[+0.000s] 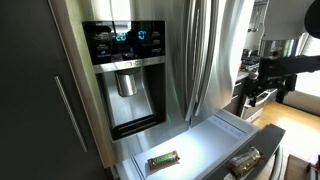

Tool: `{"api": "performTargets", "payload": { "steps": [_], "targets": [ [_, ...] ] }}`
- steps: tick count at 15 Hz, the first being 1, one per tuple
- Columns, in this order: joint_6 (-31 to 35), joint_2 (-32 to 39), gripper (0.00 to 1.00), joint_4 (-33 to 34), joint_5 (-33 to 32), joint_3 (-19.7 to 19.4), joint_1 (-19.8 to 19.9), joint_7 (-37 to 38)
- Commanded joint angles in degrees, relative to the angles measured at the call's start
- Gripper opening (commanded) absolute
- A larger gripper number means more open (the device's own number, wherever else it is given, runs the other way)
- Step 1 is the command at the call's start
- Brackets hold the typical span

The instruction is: Take one packet out of the freezer drawer and place it on the edge of the drawer

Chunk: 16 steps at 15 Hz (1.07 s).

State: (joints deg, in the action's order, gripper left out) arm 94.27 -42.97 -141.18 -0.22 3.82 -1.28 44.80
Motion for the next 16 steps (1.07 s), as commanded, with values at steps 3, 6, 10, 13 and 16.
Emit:
{"api": "performTargets", "payload": {
  "steps": [3,6,10,13,16],
  "targets": [
    [-2.6,-2.1,1.00,0.7,6.5,-0.7,1.1,-10.6],
    [-4.8,-2.6,1.00,1.5,7.0,-0.1,2.5,-12.6],
    [-7.1,-3.0,1.00,3.1,6.2,0.7,3.9,-15.1],
    [-5.5,-2.4,1.00,3.2,6.2,1.6,5.0,-15.5],
    [-5.5,-2.4,1.00,3.4,6.1,2.1,5.6,-15.5]
  ]
}}
